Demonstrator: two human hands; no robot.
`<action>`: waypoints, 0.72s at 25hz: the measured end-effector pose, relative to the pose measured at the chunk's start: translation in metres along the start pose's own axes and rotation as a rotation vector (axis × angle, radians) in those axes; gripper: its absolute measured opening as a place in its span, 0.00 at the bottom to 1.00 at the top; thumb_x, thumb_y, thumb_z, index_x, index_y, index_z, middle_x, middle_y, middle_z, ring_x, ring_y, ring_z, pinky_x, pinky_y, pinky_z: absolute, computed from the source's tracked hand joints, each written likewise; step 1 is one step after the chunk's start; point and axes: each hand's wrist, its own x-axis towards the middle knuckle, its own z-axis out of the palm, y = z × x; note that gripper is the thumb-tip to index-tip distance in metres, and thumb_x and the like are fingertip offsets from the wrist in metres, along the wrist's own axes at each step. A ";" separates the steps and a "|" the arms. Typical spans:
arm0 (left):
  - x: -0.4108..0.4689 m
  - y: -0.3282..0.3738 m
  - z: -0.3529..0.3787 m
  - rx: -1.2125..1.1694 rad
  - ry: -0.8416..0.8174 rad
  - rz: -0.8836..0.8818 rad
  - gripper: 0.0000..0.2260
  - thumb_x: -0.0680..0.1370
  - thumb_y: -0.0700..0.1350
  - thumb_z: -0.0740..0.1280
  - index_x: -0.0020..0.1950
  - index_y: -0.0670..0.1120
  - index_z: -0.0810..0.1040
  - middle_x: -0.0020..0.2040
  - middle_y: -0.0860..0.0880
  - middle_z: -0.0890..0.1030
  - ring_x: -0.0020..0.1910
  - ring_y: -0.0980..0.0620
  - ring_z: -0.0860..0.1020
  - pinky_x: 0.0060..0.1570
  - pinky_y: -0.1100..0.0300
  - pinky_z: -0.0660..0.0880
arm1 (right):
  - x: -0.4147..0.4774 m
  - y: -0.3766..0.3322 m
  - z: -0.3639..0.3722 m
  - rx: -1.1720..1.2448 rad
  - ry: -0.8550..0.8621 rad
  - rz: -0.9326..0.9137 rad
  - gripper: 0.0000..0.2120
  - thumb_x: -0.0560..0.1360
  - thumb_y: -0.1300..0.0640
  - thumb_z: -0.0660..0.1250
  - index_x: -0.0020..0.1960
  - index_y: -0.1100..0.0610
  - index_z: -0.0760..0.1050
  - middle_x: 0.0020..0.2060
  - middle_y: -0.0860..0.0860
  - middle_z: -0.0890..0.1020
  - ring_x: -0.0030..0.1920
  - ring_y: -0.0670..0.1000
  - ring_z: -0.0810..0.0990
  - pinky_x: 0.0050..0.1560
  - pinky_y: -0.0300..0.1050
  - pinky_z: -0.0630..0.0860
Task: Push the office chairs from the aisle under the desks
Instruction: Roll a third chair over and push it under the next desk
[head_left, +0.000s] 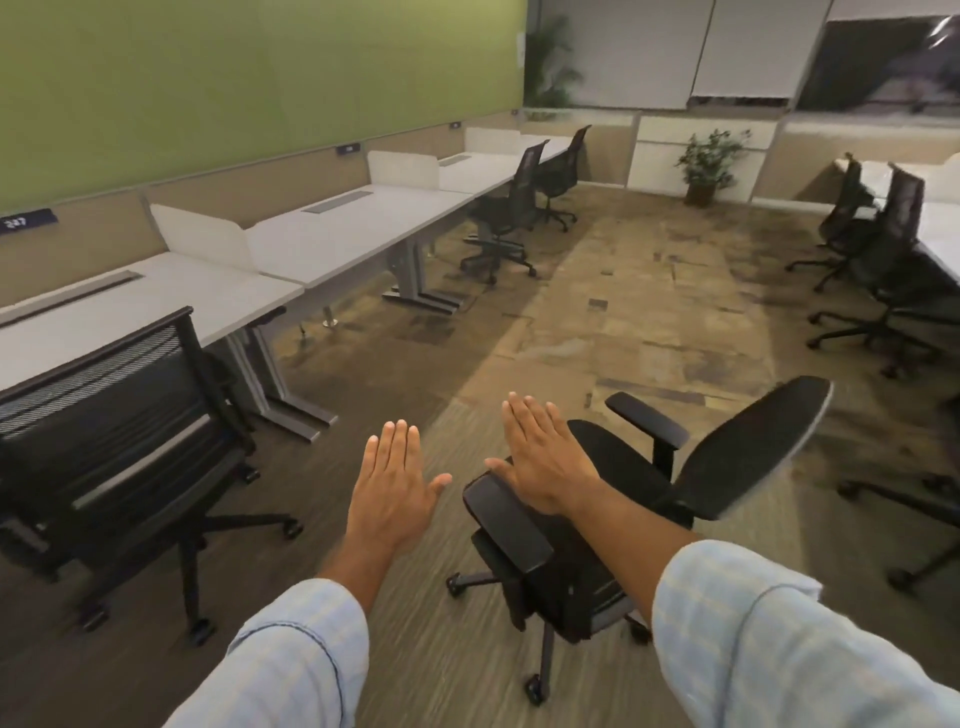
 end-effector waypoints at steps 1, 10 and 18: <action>0.002 0.029 0.000 0.006 0.015 0.011 0.43 0.81 0.68 0.38 0.84 0.37 0.52 0.85 0.36 0.54 0.85 0.40 0.50 0.83 0.42 0.48 | -0.015 0.022 -0.006 -0.018 0.007 -0.002 0.41 0.85 0.33 0.43 0.85 0.61 0.39 0.85 0.59 0.42 0.84 0.59 0.40 0.82 0.59 0.38; 0.010 0.240 -0.009 -0.031 0.061 0.107 0.42 0.82 0.70 0.37 0.85 0.39 0.47 0.85 0.38 0.51 0.85 0.42 0.47 0.83 0.43 0.47 | -0.120 0.196 -0.040 -0.032 0.071 0.062 0.42 0.84 0.31 0.42 0.85 0.60 0.42 0.85 0.58 0.46 0.84 0.58 0.43 0.82 0.59 0.40; 0.013 0.360 -0.002 -0.064 -0.012 0.284 0.39 0.85 0.68 0.40 0.85 0.39 0.46 0.85 0.38 0.51 0.85 0.43 0.46 0.83 0.44 0.47 | -0.195 0.287 -0.016 -0.017 0.041 0.161 0.40 0.84 0.32 0.40 0.86 0.58 0.43 0.86 0.56 0.46 0.84 0.55 0.42 0.82 0.55 0.38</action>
